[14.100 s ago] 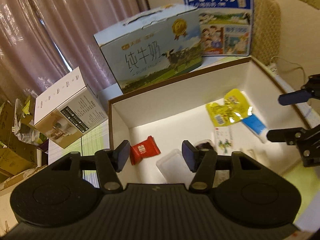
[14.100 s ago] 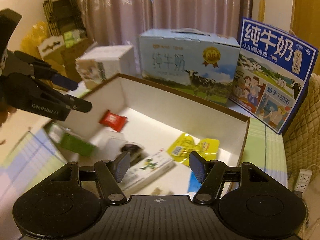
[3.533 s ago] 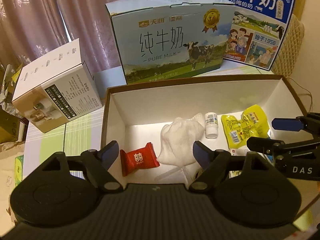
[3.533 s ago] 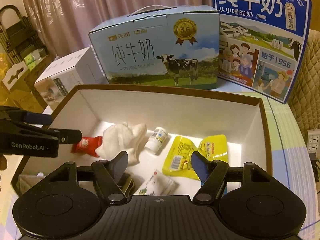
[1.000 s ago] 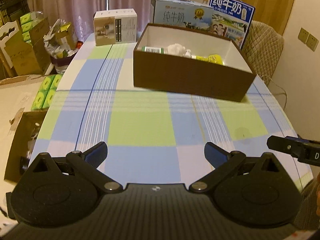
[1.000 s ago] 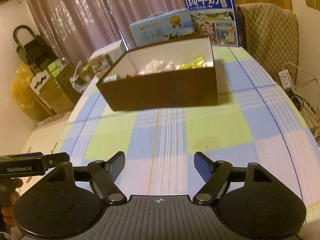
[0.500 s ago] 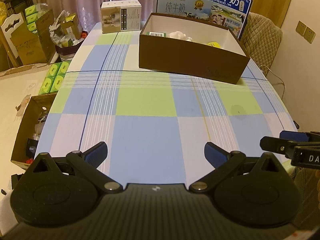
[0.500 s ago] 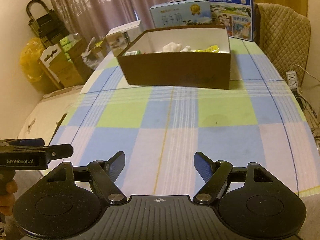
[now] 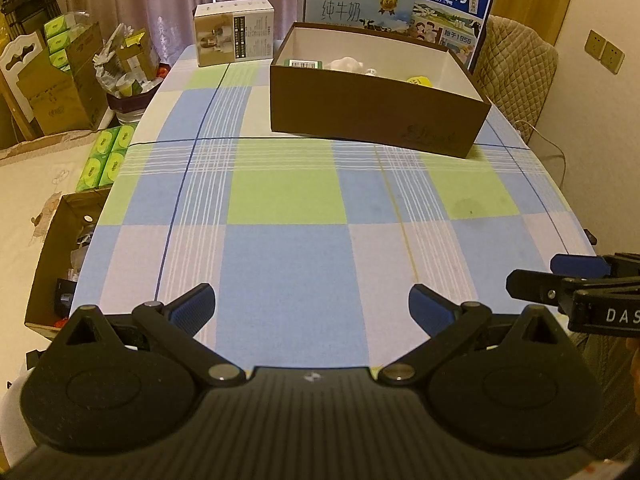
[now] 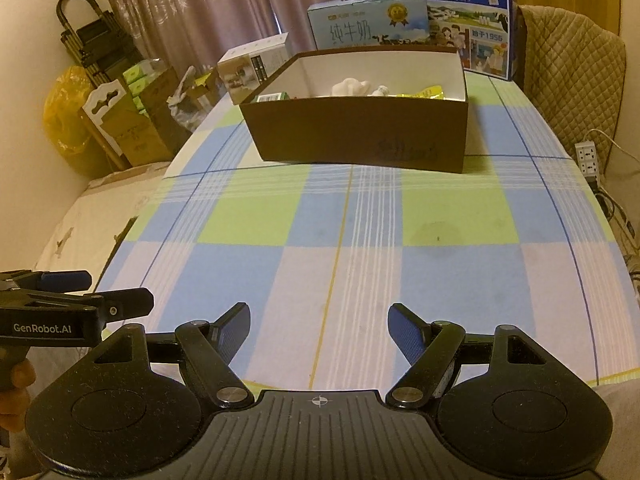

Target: Organize objects

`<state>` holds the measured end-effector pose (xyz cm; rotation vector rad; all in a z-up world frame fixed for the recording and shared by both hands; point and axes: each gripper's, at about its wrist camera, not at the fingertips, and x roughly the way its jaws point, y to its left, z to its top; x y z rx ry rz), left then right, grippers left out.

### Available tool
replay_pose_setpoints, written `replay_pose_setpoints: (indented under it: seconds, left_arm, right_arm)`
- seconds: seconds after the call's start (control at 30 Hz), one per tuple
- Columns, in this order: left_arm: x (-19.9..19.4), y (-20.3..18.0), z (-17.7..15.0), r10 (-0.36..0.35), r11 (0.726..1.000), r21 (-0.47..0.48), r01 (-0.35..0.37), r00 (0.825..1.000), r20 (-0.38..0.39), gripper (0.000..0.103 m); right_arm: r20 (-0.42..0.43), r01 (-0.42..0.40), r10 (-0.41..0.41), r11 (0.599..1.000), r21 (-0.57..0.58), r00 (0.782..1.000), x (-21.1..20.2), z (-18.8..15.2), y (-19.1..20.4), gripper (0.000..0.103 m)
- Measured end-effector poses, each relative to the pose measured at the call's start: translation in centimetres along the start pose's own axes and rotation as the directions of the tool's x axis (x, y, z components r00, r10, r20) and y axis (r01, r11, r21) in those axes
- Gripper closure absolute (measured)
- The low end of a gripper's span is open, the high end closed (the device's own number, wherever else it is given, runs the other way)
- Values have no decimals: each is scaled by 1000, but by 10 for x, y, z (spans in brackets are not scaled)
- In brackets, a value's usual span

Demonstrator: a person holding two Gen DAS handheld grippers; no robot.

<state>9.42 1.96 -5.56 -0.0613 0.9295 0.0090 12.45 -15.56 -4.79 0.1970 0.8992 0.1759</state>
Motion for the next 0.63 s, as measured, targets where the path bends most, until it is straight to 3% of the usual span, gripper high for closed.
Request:
replay_pose_setpoints:
  seconds: [0.63]
  left_arm:
    - [9,-4,-1,-1,1000,11,2,1000,-18,1]
  right_arm:
    - [-19,4,-3,999,34,1000,7,-6,-8,30]
